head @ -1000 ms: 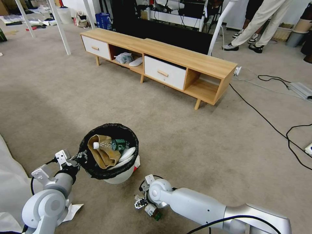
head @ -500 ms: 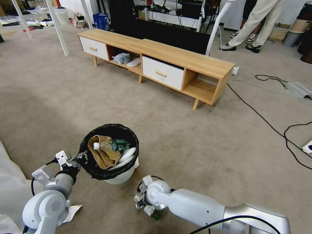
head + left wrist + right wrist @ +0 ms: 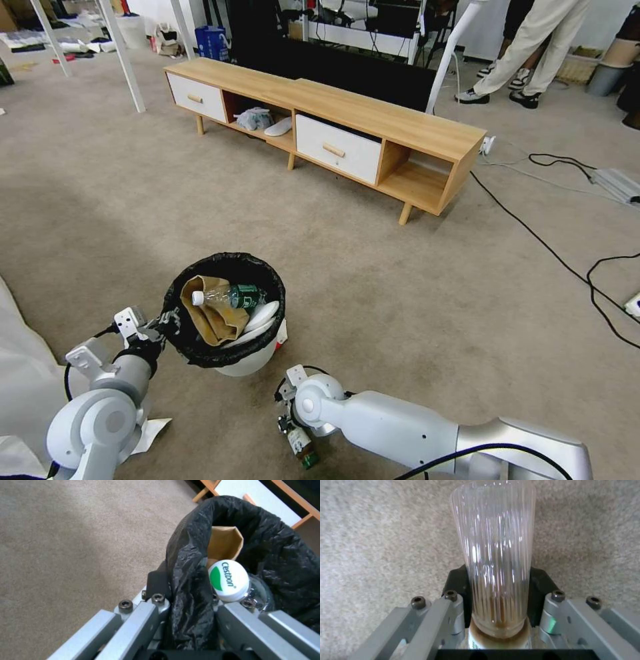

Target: Pick up the trash bin and place the garbage on the floor into it.

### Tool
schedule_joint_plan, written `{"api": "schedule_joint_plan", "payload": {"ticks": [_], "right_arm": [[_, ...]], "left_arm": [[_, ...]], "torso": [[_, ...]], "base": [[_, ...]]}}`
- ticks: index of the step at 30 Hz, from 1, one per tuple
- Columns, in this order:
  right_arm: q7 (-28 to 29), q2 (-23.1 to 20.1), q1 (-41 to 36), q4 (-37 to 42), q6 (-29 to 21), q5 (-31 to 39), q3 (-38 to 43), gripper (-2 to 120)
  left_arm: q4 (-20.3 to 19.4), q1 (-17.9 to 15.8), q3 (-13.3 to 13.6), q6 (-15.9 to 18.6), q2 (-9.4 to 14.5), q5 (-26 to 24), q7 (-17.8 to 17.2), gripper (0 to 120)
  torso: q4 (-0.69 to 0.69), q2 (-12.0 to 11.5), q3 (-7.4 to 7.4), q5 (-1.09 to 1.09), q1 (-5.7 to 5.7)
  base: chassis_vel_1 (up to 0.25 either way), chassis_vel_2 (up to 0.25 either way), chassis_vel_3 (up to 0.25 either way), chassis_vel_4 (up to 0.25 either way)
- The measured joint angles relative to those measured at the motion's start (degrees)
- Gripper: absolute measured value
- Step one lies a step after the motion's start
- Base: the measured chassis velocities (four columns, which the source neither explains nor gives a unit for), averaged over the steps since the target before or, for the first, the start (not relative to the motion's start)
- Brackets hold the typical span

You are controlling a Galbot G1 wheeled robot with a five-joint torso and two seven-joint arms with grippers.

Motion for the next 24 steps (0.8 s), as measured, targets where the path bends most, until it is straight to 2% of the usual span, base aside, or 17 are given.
{"api": "schedule_joint_plan", "payload": {"ticks": [5,11,15,19,20,24], "right_arm": [[1.9,-0.9,0.4,2.7,0.0,1.4,0.3,29],[5.5,-5.6,2.5,11.3,0.0,2.4,3.0,29],[6.0,-7.8,3.3,14.3,0.0,2.2,4.4,29],[6.7,-13.4,4.2,19.6,0.0,1.3,8.3,29],[6.7,-13.4,4.2,19.6,0.0,1.3,8.3,29],[6.3,-18.0,4.5,23.1,0.3,-0.6,10.8,29]], "left_arm": [[0.0,0.1,0.1,0.0,0.2,0.0,0.0,0],[0.7,-0.1,0.4,0.2,1.0,0.0,-0.1,0],[0.7,-0.1,0.6,0.4,1.3,-0.1,-0.1,0],[0.7,0.2,0.6,0.5,2.4,-0.3,-0.2,0],[0.7,0.2,0.6,0.5,2.4,-0.3,-0.2,0],[0.5,0.5,0.5,0.6,2.9,-0.3,-0.3,0]], "torso": [[0.0,0.0,0.0,-0.01,0.0],[0.0,0.0,0.0,-0.01,0.0],[-0.01,0.0,-0.01,-0.01,0.0],[-0.01,0.0,0.0,0.0,0.0],[-0.01,0.0,0.0,0.0,0.0],[-0.01,0.0,0.0,-0.01,0.0]], "base": [[0.0,0.0,0.0,0.0],[0.0,0.0,0.0,0.0],[0.0,0.0,0.0,0.0],[0.0,0.0,0.0,0.0],[0.0,0.0,0.0,0.0],[0.0,0.0,0.0,0.0]]}}
